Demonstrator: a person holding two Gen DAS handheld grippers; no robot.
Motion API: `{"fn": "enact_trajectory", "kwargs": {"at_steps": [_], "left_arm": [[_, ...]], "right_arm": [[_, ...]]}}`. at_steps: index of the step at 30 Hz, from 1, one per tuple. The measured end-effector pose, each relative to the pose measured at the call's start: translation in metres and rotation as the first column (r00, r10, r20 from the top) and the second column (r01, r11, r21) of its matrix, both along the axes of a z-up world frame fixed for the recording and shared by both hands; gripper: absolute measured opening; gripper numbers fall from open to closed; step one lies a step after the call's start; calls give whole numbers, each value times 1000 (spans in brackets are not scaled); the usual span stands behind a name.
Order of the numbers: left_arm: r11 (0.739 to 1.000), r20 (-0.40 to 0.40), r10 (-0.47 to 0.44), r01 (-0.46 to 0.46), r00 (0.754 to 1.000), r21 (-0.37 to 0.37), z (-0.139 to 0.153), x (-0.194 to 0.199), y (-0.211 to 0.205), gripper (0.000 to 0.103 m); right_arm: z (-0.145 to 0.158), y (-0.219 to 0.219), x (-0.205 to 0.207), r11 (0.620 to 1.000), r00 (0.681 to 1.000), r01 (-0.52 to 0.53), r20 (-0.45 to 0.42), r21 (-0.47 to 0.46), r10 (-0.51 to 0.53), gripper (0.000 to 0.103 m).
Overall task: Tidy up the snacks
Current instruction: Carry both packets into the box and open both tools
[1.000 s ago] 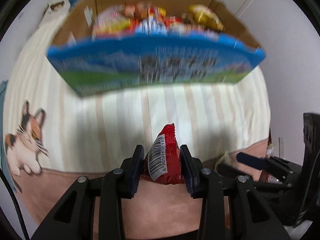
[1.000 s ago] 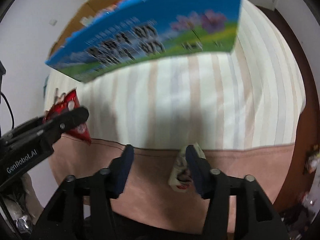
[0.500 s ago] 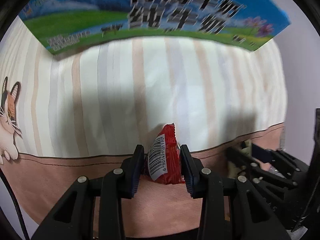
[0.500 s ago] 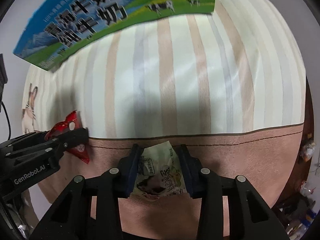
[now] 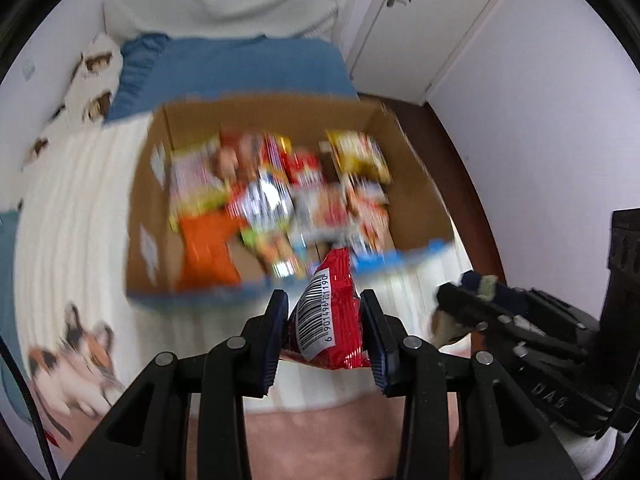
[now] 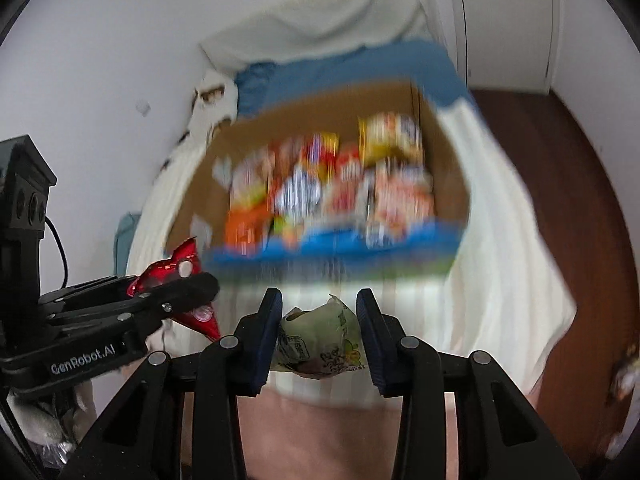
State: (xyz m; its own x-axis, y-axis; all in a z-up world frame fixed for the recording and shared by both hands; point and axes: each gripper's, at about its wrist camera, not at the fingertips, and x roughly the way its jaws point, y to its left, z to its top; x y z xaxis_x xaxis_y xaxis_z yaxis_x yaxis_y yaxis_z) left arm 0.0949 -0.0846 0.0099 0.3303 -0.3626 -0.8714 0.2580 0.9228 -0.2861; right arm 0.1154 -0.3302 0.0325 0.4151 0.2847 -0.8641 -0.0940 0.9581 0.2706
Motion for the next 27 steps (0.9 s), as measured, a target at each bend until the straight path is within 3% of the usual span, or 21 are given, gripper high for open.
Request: {"fn": "enact_trajectory", "kwargs": {"at_steps": [4,10,18,20,21,23,24,25,27], "left_arm": [[998,3,30,-30,1000,63,3,55,11,35],[976,-74,131,-115,989,185,-36,120,43,35],[962,-217,193,-140,957,235,-89,154,63,37],[964,-263,201,-143,944,224,-101,157,64,44],[964,-274,209,-150,939,219,-104,157,65,46],[965,-278,218,-165,936,203,-109,157,67,59],[964,-271,217,-163,938,208,-110,156,66,77],[963,-261,216,-162,941,216,-110,155,65,84],[965,-258,210,-157,943,212,-111,151,60,90]], "right_arm": [[5,0,52,997,999,14,31,-74,-12,41],[-27,-12,117,987,998,40,-40,-156,-46,41],[-88,-10,149,983,982,33,-177,-178,-65,43],[-93,-10,153,984,974,38,-214,-175,-76,59],[-96,-10,154,985,970,43,-231,-169,-81,81],[-101,-9,156,986,961,41,-264,-161,-83,98],[-100,-7,154,985,960,32,-271,-168,-77,98],[-102,-4,154,983,959,21,-276,-183,-72,98],[-103,-1,151,981,957,9,-284,-195,-65,98]]}}
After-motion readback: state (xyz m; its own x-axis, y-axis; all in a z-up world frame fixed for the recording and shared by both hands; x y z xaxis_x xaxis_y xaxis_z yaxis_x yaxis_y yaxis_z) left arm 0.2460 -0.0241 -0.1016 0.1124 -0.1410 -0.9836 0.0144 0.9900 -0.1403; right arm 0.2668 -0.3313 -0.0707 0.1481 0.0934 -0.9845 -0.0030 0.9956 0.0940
